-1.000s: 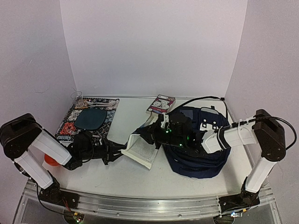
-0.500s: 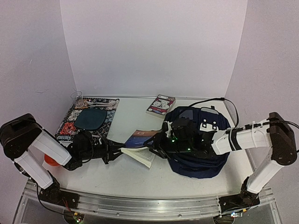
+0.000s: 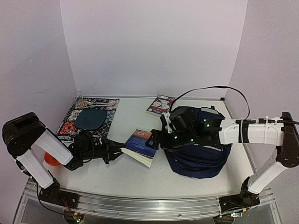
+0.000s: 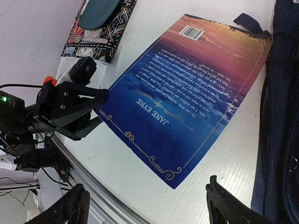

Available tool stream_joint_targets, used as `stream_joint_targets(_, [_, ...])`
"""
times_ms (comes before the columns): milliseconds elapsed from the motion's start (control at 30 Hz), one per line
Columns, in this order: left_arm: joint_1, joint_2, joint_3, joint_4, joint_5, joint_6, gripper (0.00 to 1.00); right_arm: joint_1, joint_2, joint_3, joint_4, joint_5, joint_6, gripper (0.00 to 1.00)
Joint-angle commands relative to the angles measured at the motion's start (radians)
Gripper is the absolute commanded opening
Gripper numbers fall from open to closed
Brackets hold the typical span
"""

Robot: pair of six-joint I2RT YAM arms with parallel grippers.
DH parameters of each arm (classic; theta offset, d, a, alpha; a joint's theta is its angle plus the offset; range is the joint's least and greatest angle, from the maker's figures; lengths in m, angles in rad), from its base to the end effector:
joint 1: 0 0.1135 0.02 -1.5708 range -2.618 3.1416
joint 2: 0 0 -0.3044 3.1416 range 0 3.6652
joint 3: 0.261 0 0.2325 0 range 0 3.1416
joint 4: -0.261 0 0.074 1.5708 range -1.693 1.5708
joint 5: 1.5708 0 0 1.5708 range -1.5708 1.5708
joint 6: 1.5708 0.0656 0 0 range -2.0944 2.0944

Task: Pack the student bag
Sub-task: Pass from the right arm to the left, then pass from the left arm to the right

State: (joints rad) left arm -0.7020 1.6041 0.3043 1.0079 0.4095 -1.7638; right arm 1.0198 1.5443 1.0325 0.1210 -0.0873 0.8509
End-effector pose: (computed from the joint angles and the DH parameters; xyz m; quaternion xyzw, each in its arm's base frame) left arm 0.1943 -0.1985 0.1788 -0.2932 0.7390 -0.6053 0.0398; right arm 0.1867 0.3148 0.3070 -0.0942 0.8251 0.4689 0.3007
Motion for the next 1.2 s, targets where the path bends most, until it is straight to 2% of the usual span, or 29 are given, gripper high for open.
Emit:
stream_joint_targets(0, [0.010,-0.007,0.067,0.101,0.033,0.009,0.00,-0.017,-0.064,0.014,-0.140,0.073,-0.098,0.92])
stream_joint_targets(100, [0.010,-0.024,0.063,0.102,0.034,-0.020,0.00,-0.063,-0.074,-0.027,-0.070,0.027,-0.021,0.93])
stream_joint_targets(267, [0.013,-0.086,0.072,0.101,0.010,-0.058,0.00,-0.094,-0.072,-0.113,0.156,-0.045,0.147,0.98])
stream_joint_targets(500, [0.013,-0.148,0.087,0.101,-0.008,-0.095,0.00,-0.096,0.037,-0.172,0.451,-0.107,0.394,0.98])
stream_joint_targets(800, [0.015,-0.220,0.079,0.102,-0.045,-0.118,0.00,-0.096,0.141,-0.229,0.588,-0.097,0.544,0.98])
stream_joint_targets(933, [0.015,-0.234,0.086,0.103,-0.051,-0.129,0.00,-0.096,0.184,-0.300,0.755,-0.109,0.625,0.98])
stream_joint_targets(1167, [0.015,-0.255,0.110,0.103,-0.068,-0.144,0.00,-0.095,0.321,-0.310,1.055,-0.150,0.735,0.98])
